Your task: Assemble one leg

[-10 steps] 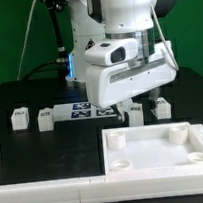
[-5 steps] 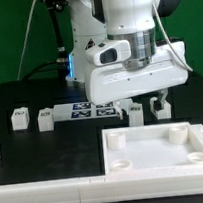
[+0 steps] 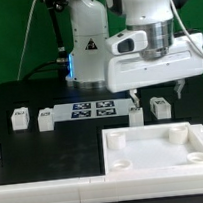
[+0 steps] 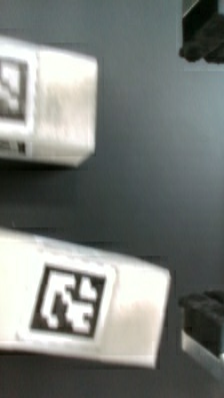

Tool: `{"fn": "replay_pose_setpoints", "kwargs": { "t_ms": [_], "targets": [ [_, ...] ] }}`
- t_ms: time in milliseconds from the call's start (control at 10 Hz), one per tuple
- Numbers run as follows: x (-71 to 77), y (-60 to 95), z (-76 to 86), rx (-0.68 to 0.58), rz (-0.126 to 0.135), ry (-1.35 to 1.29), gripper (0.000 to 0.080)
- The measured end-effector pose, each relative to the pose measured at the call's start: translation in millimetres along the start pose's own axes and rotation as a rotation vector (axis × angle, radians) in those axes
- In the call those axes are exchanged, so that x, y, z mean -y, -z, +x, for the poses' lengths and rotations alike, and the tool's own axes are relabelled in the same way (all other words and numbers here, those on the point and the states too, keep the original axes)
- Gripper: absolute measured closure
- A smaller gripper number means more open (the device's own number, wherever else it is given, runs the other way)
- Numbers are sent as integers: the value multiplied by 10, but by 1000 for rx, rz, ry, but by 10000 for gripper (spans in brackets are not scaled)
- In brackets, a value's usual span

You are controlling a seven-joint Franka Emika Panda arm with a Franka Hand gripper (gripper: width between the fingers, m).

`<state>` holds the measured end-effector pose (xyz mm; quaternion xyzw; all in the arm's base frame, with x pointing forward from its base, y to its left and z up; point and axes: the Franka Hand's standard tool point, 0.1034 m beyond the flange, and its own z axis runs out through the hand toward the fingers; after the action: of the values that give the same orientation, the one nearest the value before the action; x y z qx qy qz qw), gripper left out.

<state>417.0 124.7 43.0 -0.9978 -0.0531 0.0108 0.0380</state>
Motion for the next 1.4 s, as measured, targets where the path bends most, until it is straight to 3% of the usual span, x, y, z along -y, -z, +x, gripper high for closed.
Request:
{"fn": "replay_pose_setpoints", "kwargs": {
  "t_ms": [100,600,1400],
  "targets": [
    [89,-13,-29,4,0,13,150],
    [80,-23,-71,73,-5,19,150],
    [159,-113,-268,711,-1,13,150]
  ]
}}
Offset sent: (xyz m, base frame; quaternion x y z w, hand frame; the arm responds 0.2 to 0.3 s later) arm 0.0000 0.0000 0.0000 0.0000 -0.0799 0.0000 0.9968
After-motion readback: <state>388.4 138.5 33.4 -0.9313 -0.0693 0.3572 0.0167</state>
